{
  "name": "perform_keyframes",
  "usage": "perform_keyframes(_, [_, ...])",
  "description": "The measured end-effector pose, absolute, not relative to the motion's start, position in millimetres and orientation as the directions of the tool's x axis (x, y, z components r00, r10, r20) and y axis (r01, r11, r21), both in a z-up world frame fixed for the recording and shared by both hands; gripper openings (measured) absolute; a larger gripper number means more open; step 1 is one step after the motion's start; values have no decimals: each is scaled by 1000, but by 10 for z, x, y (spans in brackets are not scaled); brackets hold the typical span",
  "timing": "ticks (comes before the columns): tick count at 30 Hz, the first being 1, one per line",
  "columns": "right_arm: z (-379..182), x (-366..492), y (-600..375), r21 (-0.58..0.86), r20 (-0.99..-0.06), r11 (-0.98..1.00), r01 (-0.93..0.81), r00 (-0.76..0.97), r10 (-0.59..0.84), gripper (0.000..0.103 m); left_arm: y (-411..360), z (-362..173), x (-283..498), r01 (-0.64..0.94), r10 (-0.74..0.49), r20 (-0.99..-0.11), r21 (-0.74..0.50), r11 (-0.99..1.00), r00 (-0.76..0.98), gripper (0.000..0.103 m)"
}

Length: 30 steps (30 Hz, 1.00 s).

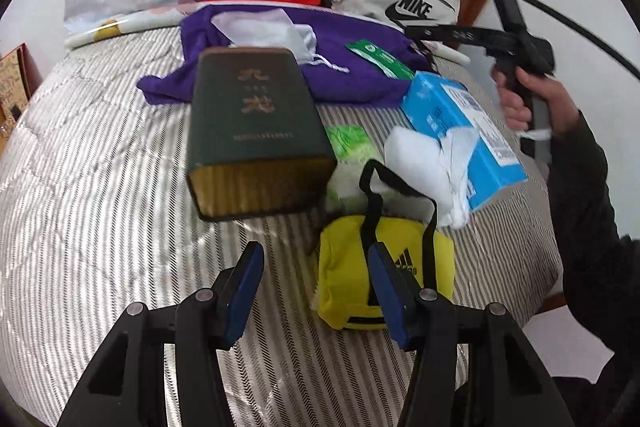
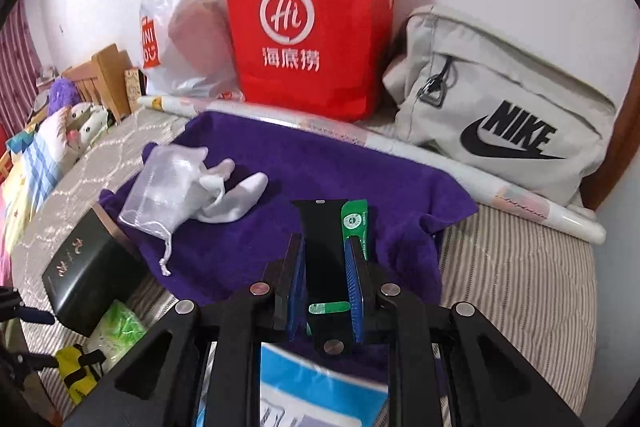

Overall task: Organize soft objects
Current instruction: 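Lower the strap onto the towel and open the right gripper while the left gripper grasps the yellow Adidas pouch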

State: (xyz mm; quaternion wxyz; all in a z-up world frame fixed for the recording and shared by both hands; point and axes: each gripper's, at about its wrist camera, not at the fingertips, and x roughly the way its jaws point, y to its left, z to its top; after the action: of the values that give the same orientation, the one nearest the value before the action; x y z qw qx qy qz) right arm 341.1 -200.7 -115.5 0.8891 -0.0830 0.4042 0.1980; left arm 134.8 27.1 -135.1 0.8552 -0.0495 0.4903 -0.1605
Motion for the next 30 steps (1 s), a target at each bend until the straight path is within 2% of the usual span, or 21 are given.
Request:
perform_keyframes(6, [-1311,3571,-1879,-29,-783,903,-428,572,246,20,258,-1458,1390,249,-387,-809,-304,920,441,46])
perform_keyframes(8, [-1374,3626,-1853,-29,-798,900,-434,553,241,20,248,-1479,1396,257,-395,-810,-309,916,434,37])
perform_keyframes(14, [-1466,3750,-1824,-26,-832,894,-447,506,228,20,232,-1513,1406,272,-423,-790,-332,903,443,25])
perform_keyframes(21, [-1601,3855,-1802,-10,-872,890,-455,440,214,22,252,-1534,1398,275,-431,-786,-338,900,443,21])
perform_keyframes(24, [-1574,3815,-1817,-24,-865,890,-455,456,210,31,313,-1571,1433,248,-458,-781,-386,889,425,21])
perform_keyframes(27, [-1447,3658,-1854,-46,-841,888,-457,498,213,47,355,-1609,1462,228,-479,-777,-421,878,409,24])
perform_keyframes(30, [-1310,3419,-1897,-46,-822,885,-463,521,230,50,337,-1621,1445,239,-460,-777,-393,888,429,28])
